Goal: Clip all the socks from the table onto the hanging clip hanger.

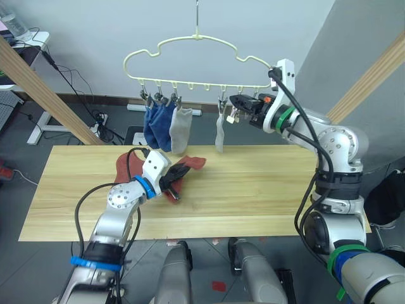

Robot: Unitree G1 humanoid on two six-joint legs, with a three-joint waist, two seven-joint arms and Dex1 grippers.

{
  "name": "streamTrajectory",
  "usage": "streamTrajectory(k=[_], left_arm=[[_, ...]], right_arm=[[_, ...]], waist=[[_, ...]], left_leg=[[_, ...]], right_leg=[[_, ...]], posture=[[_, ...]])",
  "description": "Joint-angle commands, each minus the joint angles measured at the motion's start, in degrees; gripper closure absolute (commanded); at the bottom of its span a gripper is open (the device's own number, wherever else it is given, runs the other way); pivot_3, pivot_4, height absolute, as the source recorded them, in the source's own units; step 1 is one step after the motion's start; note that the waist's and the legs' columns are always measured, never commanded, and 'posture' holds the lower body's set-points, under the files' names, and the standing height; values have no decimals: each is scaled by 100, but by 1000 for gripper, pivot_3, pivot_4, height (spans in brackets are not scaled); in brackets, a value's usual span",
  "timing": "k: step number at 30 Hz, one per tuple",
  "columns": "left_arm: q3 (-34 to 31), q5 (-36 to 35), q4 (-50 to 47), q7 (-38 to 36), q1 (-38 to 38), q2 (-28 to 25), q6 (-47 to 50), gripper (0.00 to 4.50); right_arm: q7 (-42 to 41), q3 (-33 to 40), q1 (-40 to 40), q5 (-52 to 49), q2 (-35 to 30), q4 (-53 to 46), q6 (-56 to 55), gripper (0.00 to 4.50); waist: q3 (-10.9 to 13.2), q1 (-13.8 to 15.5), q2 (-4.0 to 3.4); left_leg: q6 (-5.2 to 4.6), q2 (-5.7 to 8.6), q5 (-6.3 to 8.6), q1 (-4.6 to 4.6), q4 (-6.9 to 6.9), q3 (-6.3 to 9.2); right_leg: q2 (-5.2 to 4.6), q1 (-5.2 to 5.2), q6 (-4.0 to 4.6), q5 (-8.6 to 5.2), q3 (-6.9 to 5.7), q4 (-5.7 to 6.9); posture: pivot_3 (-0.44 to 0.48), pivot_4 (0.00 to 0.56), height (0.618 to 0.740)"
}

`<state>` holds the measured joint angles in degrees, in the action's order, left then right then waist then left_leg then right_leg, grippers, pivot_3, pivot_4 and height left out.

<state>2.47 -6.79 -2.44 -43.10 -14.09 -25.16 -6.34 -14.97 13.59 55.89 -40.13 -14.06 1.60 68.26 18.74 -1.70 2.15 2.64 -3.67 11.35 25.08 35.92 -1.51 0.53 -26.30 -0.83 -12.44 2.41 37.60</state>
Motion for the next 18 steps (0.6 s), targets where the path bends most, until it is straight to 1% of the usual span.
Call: streamTrajectory(k=[1,4,9,18], left_arm=[[62,39,-544,205,3,155,-520,4481],[81,293,-487,553,-186,354,-862,4481],[160,555,-263,780,-390,422,-1166,4481],[245,649,-85,957,-458,431,-1238,4481]], right_arm=[[299,501,13,-321,103,246,843,4500],[736,1216,215,-608,475,382,1513,4500],[1273,2060,544,-677,870,508,2092,4500],[1579,2472,724,-610,1111,474,2424,4500]], waist=[[0,-2,0],[-1,-7,-1],[-1,-6,-1],[-1,-9,-1]], left_leg=[[0,1,0,-5,1,2],[0,3,0,-9,4,-1],[-1,5,0,-8,5,0],[-11,3,6,7,1,6]], right_leg=[[-1,8,0,0,0,-2],[1,13,-1,1,1,-2],[3,13,-4,2,-1,-2],[4,13,-5,3,-10,-32]], posture=[[-60,334,740],[-63,336,740],[-65,337,740],[-67,340,740]])
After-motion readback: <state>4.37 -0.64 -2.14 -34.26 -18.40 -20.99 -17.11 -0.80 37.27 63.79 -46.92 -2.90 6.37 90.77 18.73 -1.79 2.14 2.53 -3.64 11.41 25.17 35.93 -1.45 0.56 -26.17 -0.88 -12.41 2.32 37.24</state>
